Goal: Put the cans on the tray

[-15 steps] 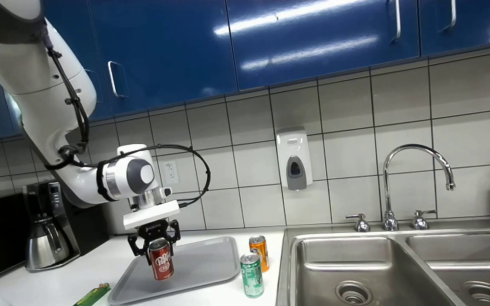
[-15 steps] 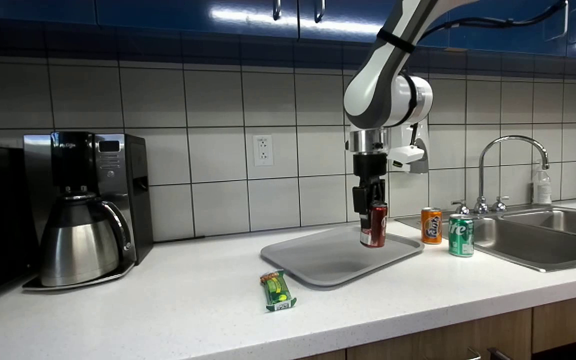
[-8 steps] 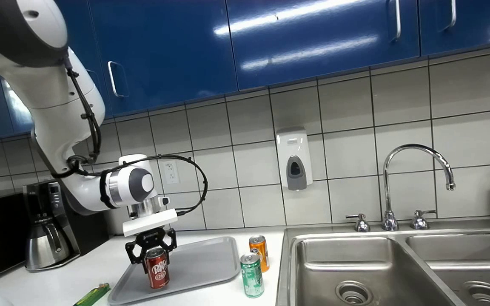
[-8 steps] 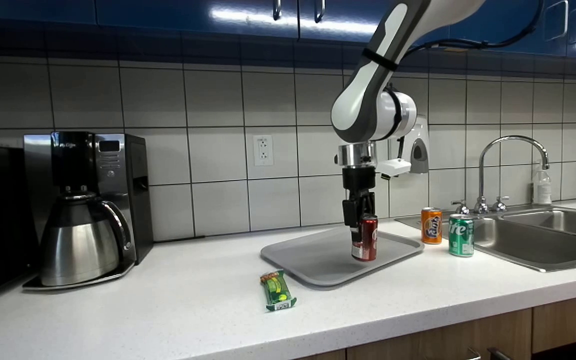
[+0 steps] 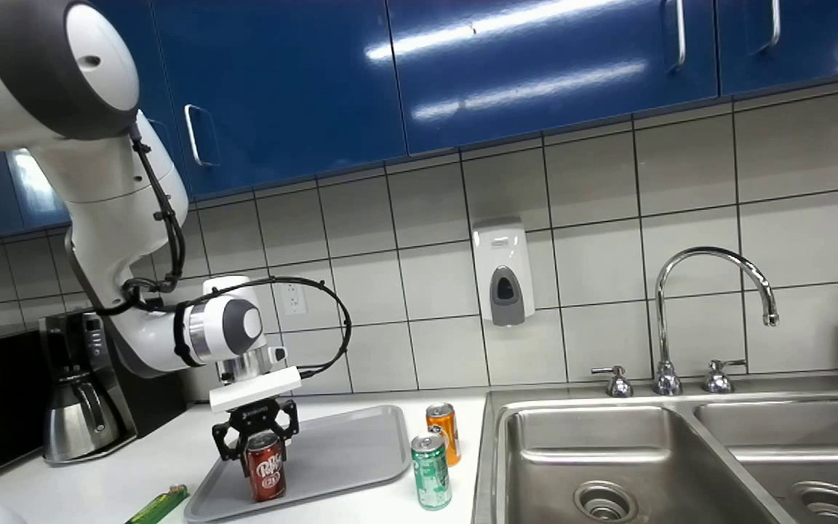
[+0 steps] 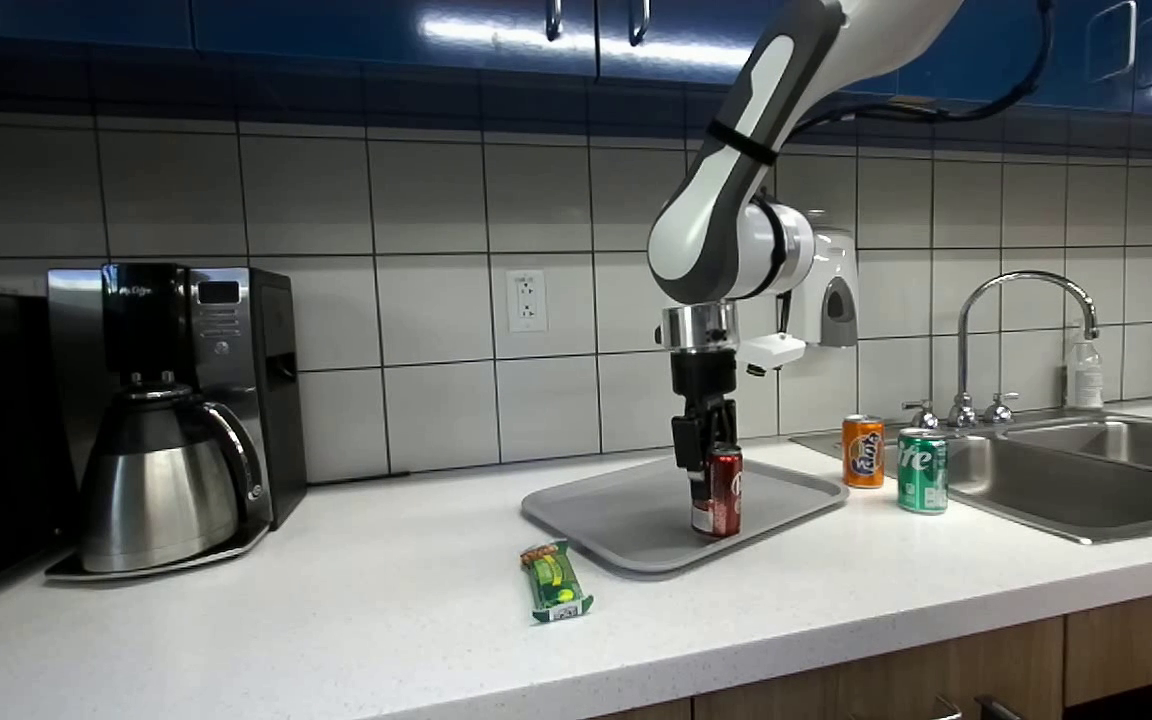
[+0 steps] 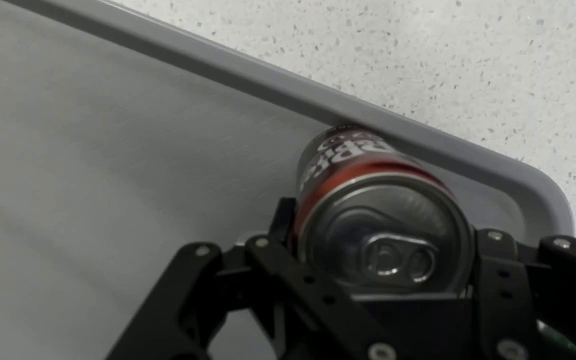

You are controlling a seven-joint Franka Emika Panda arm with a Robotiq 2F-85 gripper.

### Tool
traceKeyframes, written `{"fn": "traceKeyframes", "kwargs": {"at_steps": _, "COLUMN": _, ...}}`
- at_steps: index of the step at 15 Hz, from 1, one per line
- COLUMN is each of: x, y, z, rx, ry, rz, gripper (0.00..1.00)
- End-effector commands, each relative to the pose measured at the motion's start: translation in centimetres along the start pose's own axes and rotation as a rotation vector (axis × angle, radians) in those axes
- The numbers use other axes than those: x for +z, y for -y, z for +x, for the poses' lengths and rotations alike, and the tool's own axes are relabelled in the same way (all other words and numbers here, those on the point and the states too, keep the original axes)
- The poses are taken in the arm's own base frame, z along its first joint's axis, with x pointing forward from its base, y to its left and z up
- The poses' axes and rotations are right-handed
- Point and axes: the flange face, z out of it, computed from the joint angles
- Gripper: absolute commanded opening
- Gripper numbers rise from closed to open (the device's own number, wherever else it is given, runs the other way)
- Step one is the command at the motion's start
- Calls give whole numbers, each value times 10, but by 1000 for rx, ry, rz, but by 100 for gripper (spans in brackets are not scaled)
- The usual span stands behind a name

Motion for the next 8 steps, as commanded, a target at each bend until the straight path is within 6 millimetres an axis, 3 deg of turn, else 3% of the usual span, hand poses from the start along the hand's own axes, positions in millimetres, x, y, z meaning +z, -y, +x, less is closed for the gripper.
{"fn": "traceKeyframes", "kwargs": {"at_steps": 1, "x": -3, "y": 0, "z": 11, "rx": 8, "ry": 16, "rz": -14, "gripper": 40}}
{"fn": "traceKeyframes", "kwargs": {"at_steps": 2, "x": -3, "y": 1, "z": 12, "rx": 8, "ry": 17, "rz": -15, "gripper": 40}}
{"fn": "traceKeyframes", "kwargs": {"at_steps": 3, "x": -2, "y": 0, "z": 12, "rx": 9, "ry": 18, "rz": -19, "gripper": 90}}
{"fn": "traceKeyframes", "kwargs": {"at_steps": 5, "x": -2, "y": 1, "z": 13, "rx": 10, "ry": 17, "rz": -25, "gripper": 98}}
{"fn": "traceKeyframes", "kwargs": {"at_steps": 8, "x": -5, "y": 1, "z": 13, "rx": 15, "ry": 12, "rz": -33, "gripper": 100}}
